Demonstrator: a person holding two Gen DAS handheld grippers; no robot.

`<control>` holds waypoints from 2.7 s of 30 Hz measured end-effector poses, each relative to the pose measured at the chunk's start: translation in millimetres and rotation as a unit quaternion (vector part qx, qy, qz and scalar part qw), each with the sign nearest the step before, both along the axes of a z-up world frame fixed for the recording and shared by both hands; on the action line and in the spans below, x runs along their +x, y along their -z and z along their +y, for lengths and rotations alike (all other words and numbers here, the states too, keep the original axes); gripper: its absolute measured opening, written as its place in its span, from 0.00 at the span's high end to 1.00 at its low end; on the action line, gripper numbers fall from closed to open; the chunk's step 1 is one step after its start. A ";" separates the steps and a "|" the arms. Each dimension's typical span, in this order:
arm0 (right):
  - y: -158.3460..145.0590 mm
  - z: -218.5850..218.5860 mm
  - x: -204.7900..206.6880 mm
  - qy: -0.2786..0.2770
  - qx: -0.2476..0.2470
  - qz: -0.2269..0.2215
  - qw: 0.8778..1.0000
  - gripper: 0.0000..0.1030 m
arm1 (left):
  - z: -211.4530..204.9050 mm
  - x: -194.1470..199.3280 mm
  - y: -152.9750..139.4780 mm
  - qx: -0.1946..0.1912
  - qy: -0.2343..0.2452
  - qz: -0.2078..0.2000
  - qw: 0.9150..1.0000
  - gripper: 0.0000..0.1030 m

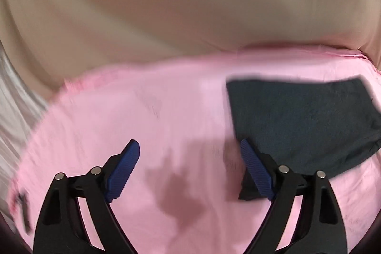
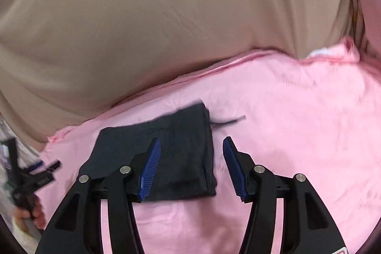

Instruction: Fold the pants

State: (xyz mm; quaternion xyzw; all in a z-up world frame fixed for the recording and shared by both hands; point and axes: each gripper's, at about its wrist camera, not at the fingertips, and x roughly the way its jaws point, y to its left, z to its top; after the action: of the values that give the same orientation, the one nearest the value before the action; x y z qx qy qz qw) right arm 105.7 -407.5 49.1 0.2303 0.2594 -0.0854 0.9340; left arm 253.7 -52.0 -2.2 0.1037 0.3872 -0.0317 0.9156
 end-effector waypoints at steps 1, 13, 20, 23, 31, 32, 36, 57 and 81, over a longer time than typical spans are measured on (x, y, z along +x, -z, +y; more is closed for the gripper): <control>-6.3 8.4 3.9 -0.016 -0.013 0.002 1.000 0.50 | 3.5 2.8 0.6 -0.019 -0.002 0.015 1.000 0.22; 36.3 26.8 54.1 -0.041 -0.056 0.104 0.992 0.79 | -68.4 13.5 43.6 0.009 0.030 0.054 0.998 0.18; 39.6 44.5 53.2 -0.031 -0.112 0.125 0.985 0.74 | -64.9 1.3 44.8 0.013 0.029 0.044 0.999 0.18; 26.3 52.5 40.6 -0.028 -0.117 0.106 0.987 0.74 | -62.5 -1.9 42.3 0.009 0.026 0.042 0.999 0.18; 17.6 76.2 -9.8 -0.006 -0.114 0.068 0.991 0.73 | -53.3 -36.0 29.2 -0.004 0.034 0.025 0.999 0.19; 19.4 80.7 -19.1 -0.002 -0.115 0.061 0.991 0.71 | -50.5 -45.7 28.5 -0.009 0.038 0.024 0.999 0.18; 30.3 97.5 -48.1 0.009 -0.127 0.053 0.991 0.57 | -39.1 -80.2 31.9 -0.029 0.046 0.017 0.998 0.13; 58.4 132.0 -116.5 0.012 -0.102 0.081 0.991 0.48 | -3.1 -163.1 57.1 -0.074 0.022 -0.005 0.997 0.11; 65.5 142.6 -102.8 0.063 -0.166 0.145 0.973 0.40 | -3.6 -167.2 52.9 -0.072 0.016 -0.019 0.997 0.10</control>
State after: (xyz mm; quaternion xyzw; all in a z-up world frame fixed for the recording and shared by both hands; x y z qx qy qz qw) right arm 2.8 -265.0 -16.5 0.0731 0.3587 -0.2187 0.9045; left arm 86.6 -55.7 -55.1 0.0440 0.3643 -0.0722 0.9274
